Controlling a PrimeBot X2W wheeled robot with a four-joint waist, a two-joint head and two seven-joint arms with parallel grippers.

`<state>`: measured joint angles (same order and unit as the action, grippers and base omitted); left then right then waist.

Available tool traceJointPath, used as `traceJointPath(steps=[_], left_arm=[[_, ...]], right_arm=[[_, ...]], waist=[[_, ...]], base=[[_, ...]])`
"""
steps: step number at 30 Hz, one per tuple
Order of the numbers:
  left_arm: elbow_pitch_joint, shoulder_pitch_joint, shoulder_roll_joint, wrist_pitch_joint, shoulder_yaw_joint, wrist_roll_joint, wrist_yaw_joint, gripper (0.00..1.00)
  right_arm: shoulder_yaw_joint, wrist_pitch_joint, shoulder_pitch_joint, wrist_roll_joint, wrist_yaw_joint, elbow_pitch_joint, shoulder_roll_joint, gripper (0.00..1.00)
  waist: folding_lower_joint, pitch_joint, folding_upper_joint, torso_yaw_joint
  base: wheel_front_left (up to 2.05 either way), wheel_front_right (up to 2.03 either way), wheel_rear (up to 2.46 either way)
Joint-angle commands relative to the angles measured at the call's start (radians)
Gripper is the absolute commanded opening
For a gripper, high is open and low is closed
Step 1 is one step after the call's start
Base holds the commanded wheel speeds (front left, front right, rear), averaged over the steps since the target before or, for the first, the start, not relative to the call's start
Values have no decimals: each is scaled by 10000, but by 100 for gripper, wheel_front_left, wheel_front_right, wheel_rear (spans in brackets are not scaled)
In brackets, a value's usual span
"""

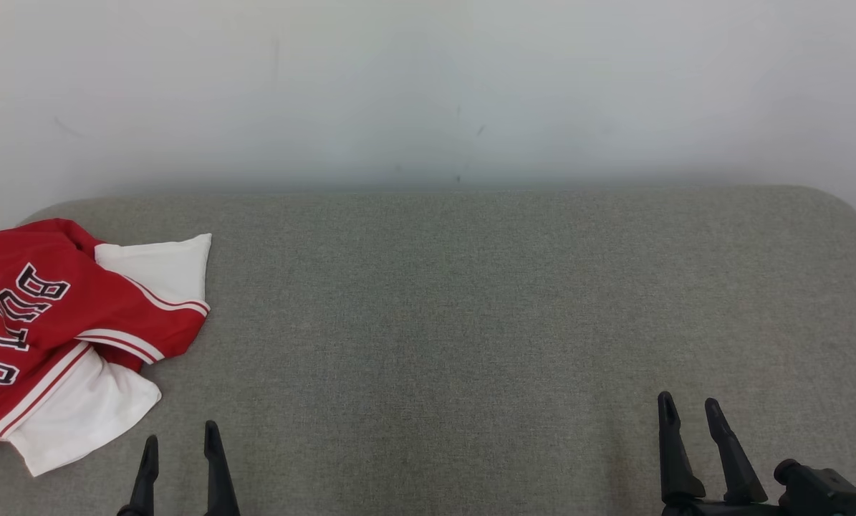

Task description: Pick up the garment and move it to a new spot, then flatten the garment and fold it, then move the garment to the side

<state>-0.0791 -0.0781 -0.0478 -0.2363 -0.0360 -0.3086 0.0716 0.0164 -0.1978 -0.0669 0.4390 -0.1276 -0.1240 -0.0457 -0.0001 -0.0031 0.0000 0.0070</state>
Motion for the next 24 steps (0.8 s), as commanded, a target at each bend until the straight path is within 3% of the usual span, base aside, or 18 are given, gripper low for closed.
traceJointPath(steps=[1, 24], left_arm=[[15, -25, -36, -85, 78, 305, 44, 100], [-208, -272, -37, -297, 751, 2717, -576, 100]], right_arm=[[72, -122, -98, -275, -47, 11, -63, 100], [138, -690, -211, -2070, -48, -32, -63, 100]], waist=[[1, -6, 0, 2], [1, -101, 0, -22]], base=[[0, 0, 0], [0, 0, 0]])
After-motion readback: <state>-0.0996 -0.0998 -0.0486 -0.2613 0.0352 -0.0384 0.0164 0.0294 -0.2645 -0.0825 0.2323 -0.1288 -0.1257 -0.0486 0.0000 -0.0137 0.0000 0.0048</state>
